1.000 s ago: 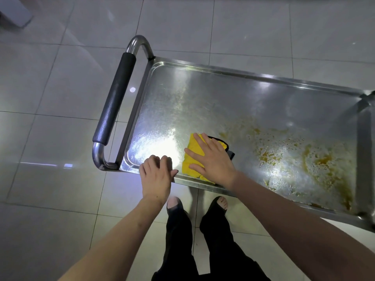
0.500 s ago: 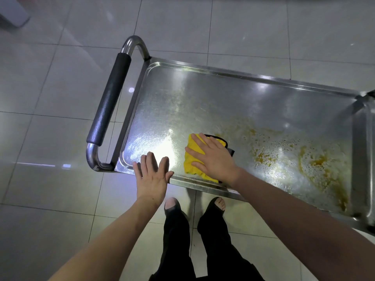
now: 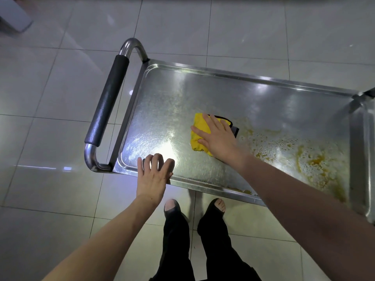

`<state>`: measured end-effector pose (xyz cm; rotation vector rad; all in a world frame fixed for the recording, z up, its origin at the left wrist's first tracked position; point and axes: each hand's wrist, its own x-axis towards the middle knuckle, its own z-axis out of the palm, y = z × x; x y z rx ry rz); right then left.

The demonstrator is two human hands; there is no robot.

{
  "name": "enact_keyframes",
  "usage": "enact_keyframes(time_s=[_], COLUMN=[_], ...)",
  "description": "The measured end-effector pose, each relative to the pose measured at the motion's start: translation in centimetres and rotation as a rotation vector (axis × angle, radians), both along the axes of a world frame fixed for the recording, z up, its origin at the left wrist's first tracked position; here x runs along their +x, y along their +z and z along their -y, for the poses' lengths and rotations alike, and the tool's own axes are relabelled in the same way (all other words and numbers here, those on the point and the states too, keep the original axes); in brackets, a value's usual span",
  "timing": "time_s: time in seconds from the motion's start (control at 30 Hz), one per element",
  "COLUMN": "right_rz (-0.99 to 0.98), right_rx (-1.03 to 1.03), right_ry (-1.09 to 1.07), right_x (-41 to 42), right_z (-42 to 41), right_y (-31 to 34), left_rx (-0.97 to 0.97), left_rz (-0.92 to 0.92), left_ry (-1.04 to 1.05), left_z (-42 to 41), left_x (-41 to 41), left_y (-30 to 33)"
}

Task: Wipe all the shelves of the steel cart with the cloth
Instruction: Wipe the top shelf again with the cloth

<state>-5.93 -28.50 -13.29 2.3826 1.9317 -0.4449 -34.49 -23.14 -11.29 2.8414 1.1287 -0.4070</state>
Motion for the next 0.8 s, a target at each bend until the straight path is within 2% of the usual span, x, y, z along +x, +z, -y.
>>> enact_keyframes(time_s=[0.13,0.27,0.57,0.8], right_rz=[-0.026,0.002,0.016,-0.007], right_rx=[0.062,0.098,0.093,0.130], right_ry=[0.008,0.086,0.096,0.082], right_x=[-1.1,-3.2,-4.8,-3.2], right_z=[2.1,5.7,8.7,7.7], right_y=[-0.5,-1.3,-0.8,-1.2], left_rx=[-0.020,-0.001,-0.041,-0.080], left_rz=[-0.108,-0.141,0.019,0.057], left_ry=[-0.006,-0.030,-0.052,-0.068], left_z=[0.0,-0.2,0.5,0.7], left_x=[0.7,1.1,4.4,7.8], left_y=[0.6,0.9,0.4,0.4])
